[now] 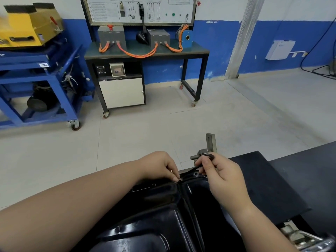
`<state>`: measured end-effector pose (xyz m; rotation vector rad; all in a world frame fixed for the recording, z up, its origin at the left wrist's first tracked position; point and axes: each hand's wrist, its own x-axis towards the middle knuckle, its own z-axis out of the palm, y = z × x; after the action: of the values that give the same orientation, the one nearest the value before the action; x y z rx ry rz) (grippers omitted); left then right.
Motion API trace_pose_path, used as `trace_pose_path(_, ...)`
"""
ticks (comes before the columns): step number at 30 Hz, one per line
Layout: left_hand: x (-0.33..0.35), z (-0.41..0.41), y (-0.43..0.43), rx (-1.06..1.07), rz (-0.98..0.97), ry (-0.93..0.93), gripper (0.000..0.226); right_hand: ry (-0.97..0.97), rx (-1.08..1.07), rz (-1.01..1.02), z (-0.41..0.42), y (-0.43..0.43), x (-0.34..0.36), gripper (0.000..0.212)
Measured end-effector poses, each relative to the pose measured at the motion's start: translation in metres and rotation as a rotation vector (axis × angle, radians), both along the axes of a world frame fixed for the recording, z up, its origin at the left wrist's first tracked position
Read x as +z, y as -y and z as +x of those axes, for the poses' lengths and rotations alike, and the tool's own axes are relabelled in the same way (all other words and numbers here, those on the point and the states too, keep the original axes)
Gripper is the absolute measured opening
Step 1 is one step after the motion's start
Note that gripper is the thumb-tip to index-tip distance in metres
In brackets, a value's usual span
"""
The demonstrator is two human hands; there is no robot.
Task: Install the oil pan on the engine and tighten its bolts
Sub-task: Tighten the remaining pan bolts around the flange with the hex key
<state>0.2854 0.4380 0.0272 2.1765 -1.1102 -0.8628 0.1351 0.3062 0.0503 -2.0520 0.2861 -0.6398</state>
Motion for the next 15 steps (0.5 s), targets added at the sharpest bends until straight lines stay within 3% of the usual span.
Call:
trace_pose_path(9,0.0006,-0.0007,0.0007,-0.029,-0.002,0.007,0.017,-0.045,-0.058,0.061,-0.0048,0.0019,-0.0068,0.026)
trace_pose_path(15,0.0008,-0.0007,0.0008,-0.035,-0.006,0.021,0.017,-0.051,-0.092,0.209,-0.0074,0.0018,-0.0098,0.028)
